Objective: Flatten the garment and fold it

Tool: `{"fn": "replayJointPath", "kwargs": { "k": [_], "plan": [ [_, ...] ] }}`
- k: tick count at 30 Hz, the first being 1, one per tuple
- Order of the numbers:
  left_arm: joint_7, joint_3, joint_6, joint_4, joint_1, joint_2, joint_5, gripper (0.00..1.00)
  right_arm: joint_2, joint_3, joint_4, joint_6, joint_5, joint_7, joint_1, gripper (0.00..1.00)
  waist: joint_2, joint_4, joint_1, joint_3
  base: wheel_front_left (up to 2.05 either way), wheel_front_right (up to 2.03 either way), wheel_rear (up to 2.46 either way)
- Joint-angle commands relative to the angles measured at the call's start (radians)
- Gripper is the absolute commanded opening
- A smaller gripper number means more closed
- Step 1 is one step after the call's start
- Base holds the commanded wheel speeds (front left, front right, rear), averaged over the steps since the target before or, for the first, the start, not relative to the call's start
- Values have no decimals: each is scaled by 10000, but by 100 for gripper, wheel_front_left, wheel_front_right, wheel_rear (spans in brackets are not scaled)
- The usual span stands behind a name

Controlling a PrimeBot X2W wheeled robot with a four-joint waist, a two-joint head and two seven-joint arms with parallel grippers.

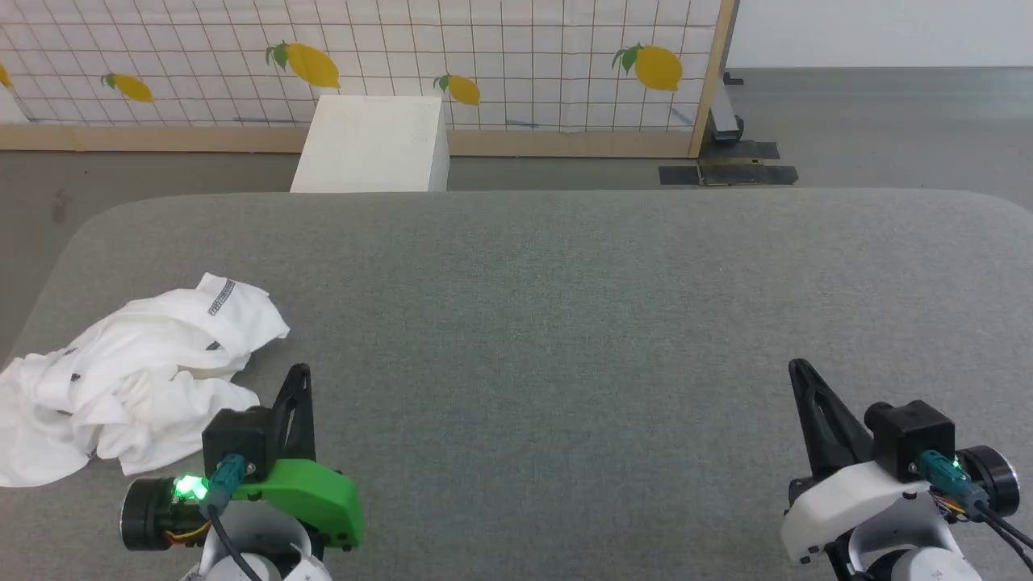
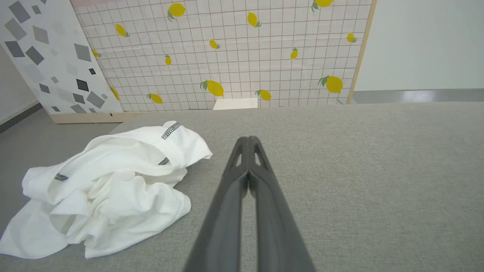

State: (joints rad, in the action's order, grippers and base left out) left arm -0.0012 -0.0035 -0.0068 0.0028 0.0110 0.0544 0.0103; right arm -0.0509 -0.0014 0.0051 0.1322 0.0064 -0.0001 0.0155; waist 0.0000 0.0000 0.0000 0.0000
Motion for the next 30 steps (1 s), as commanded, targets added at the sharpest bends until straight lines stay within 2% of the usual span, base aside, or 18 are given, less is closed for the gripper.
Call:
{"fn": "replayJointPath", "kwargs": {
  "k": [1,10,11,25,30],
  "plan": [
    [12,35,68,-28,-110,-42,-103,0,7,14,-51,-15,-64,1,-155,0,0,0,0,0,0,0,0],
    [12,35,68,-28,-110,-42,-103,0,7,14,-51,-15,-64,1,-155,0,0,0,0,0,0,0,0],
    [0,0,0,0,0,0,0,100,0,0,0,0,0,0,0,100,0,0,0,0,0,0,0],
    [-192,-144,38,109,3,-1,113,100,1,-56,199,-1,308,-193,72,100,0,29,0,7,0,0,0],
    [-378,-184,86,180,-12,-4,188,100,1,-104,359,-2,558,-380,120,100,0,300,0,5,0,0,0]
  ]
}}
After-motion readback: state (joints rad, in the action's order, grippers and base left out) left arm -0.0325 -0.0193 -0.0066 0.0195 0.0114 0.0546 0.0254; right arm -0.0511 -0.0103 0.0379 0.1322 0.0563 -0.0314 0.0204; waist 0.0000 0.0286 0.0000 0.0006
